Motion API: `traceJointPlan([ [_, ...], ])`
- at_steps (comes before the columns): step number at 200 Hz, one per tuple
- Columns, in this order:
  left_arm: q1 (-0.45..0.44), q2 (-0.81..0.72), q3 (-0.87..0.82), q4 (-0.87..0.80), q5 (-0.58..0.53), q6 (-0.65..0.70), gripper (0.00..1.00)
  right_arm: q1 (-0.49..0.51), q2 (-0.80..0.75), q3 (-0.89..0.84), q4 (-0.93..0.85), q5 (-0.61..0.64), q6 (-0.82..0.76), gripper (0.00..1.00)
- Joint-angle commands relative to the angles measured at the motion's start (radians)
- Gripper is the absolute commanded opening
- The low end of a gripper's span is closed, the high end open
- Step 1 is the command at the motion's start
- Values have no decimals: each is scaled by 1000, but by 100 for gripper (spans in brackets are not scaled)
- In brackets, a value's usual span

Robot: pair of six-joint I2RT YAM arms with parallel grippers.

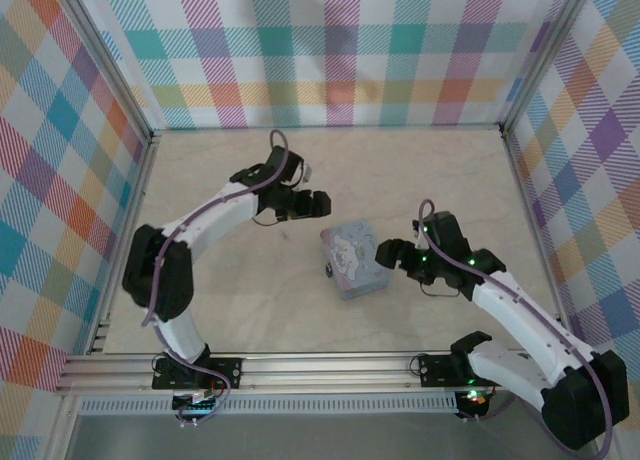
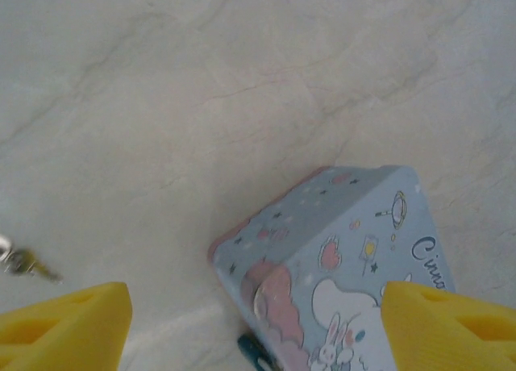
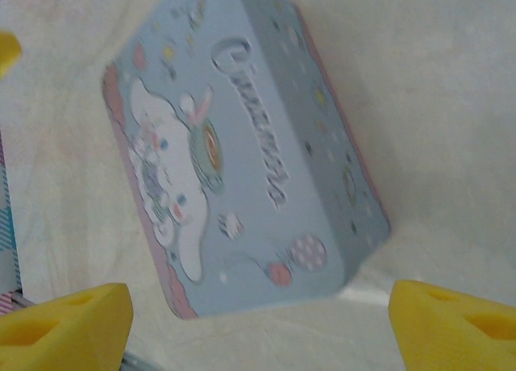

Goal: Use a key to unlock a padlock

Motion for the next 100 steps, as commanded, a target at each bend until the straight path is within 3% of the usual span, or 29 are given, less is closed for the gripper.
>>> traceJointPlan([
  [1, -13, 99, 120, -94, 42, 77, 81, 43, -47, -54, -35, -2, 93, 82],
  [51, -31, 278, 281, -172, 118, 118, 78, 147, -23, -159, 120, -6, 209, 81],
  [100, -56, 227, 190, -116, 174, 102, 76, 158, 62, -146, 266, 8, 235, 80],
])
